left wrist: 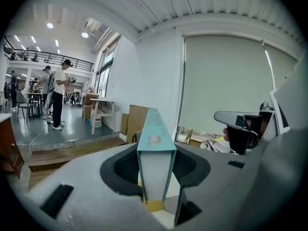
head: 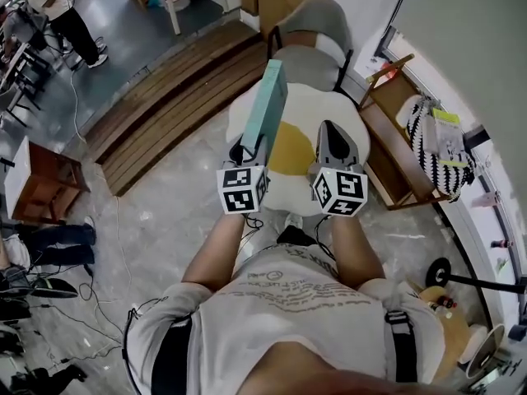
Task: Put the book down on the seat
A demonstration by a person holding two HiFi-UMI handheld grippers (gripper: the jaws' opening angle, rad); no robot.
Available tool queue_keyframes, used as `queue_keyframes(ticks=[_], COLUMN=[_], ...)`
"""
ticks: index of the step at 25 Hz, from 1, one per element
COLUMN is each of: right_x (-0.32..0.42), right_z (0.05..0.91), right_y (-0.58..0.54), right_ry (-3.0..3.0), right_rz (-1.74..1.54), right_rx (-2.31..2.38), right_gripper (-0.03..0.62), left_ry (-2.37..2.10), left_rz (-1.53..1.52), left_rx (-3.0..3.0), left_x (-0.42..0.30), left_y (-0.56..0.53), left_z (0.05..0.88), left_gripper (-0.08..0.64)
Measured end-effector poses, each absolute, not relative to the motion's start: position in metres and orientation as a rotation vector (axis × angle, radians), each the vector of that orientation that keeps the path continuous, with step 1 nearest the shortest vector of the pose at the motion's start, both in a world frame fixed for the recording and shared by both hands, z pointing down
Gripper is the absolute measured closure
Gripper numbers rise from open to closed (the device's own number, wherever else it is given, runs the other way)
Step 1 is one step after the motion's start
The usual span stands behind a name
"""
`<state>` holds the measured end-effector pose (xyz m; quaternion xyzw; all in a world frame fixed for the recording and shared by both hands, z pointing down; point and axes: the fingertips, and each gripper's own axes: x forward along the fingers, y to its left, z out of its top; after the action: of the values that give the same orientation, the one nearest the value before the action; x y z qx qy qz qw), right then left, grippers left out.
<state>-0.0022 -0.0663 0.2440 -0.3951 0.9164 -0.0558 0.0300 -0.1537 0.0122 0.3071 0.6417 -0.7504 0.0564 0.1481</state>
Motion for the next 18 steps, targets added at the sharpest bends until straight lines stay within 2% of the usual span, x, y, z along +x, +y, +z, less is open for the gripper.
queue_keyframes(ticks=[9,18], right_x=[0.000,-0.004], right_z=[0.246,0.240], right_y=[-0.164,-0.219], right_ry=[2.833,2.850], right_rz=[-0.193,-0.182], right_rx=[-1.266,-1.261], right_gripper=[0.563,0.563], left_ry=[-2.111,-2.104], left_rz=[0.167,0.160], left_rx=[1.867,1.866], left_x=[-0.153,-0.160], left_y=[-0.090,-0.147], left_z=[0.299,0.290], left_gripper=[0.385,0.385])
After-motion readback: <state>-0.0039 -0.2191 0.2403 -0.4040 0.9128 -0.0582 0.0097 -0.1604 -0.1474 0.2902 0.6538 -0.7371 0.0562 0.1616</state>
